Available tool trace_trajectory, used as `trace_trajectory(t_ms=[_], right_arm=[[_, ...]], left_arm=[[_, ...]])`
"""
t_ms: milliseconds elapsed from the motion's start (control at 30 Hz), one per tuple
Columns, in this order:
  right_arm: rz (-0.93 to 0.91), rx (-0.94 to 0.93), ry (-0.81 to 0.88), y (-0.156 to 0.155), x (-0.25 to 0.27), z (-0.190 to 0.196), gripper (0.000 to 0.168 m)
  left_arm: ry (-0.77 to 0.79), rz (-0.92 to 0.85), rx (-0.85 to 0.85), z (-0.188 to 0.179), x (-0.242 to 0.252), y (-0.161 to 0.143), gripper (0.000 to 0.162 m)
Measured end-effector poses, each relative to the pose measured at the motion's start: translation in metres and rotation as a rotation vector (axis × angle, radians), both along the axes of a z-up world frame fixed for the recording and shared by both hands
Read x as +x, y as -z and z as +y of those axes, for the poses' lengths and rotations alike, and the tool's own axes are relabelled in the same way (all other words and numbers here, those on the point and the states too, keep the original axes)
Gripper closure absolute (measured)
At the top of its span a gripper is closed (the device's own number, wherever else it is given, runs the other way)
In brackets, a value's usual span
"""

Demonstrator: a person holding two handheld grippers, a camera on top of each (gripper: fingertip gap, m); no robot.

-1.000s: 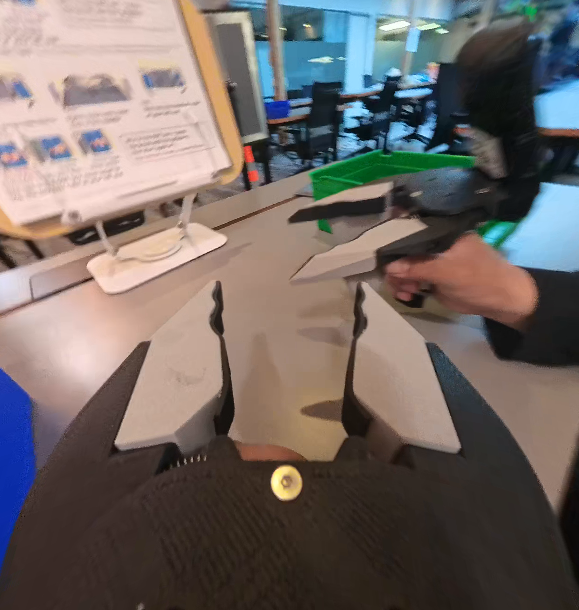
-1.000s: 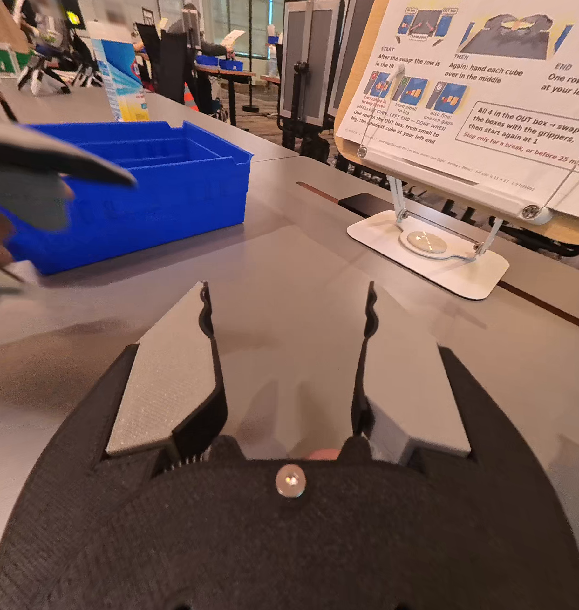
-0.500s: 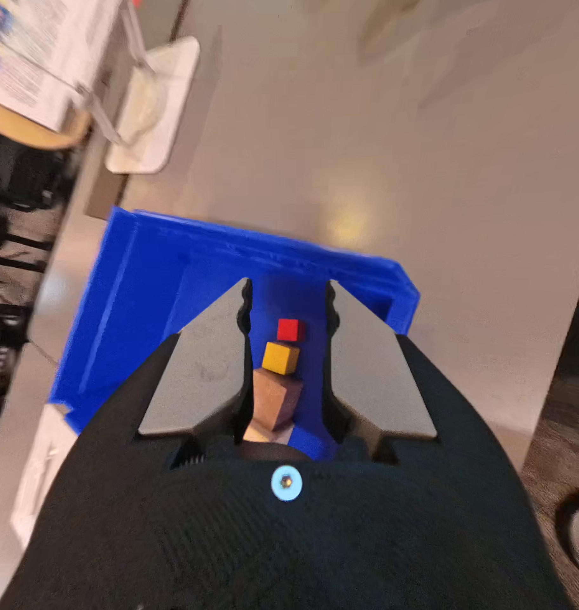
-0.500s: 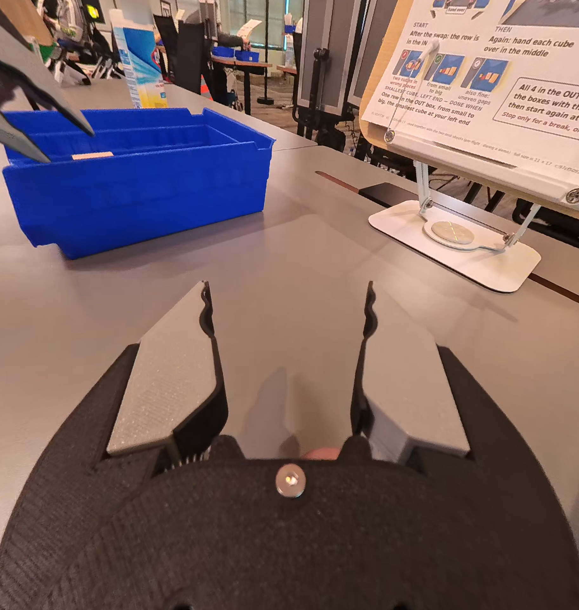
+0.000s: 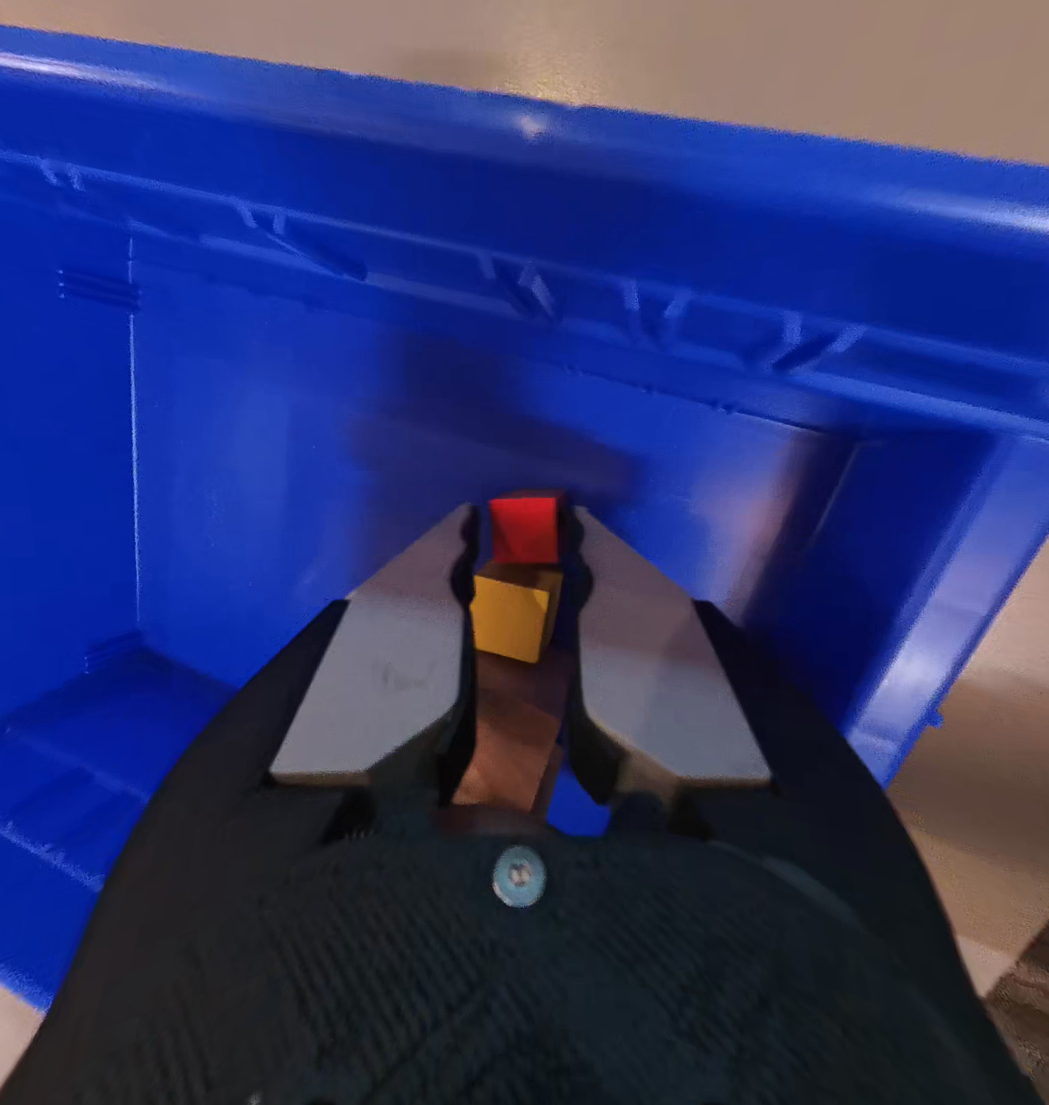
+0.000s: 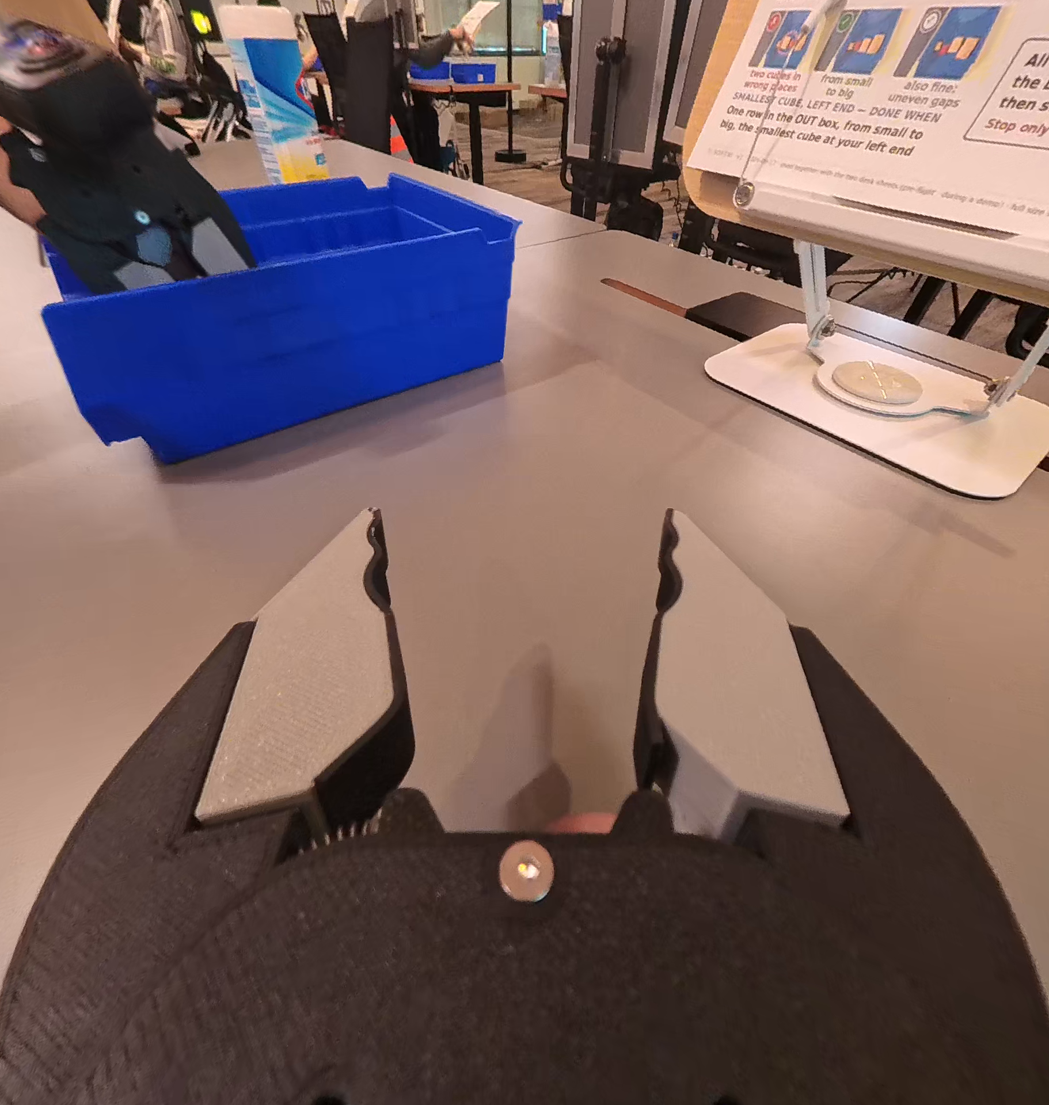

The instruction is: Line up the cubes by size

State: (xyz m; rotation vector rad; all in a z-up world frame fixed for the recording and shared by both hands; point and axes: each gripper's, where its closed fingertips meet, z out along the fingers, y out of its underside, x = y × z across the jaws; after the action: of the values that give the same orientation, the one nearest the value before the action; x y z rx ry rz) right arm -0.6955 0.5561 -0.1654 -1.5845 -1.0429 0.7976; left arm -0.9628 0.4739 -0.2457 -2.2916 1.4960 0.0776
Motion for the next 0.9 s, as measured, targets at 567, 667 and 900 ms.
trace_trajectory(t_ms=[567, 667, 900], right_arm=[[0.116, -0.132, -0.370, -0.022, -0.016, -0.064, 0.085], [0.177, -0.197, -0.509, -0.035, -0.014, -0.086, 0.090], [0.304, -0.194, -0.535, -0.067, 0.011, -0.080, 0.096]], left_arm=[[0.014, -0.501, 0.946, -0.013, 0.089, -0.201, 0.143], [0.093, -0.614, 1.040, -0.027, 0.155, -0.218, 0.142], [0.202, -0.746, 1.032, -0.009, 0.265, -0.187, 0.143]])
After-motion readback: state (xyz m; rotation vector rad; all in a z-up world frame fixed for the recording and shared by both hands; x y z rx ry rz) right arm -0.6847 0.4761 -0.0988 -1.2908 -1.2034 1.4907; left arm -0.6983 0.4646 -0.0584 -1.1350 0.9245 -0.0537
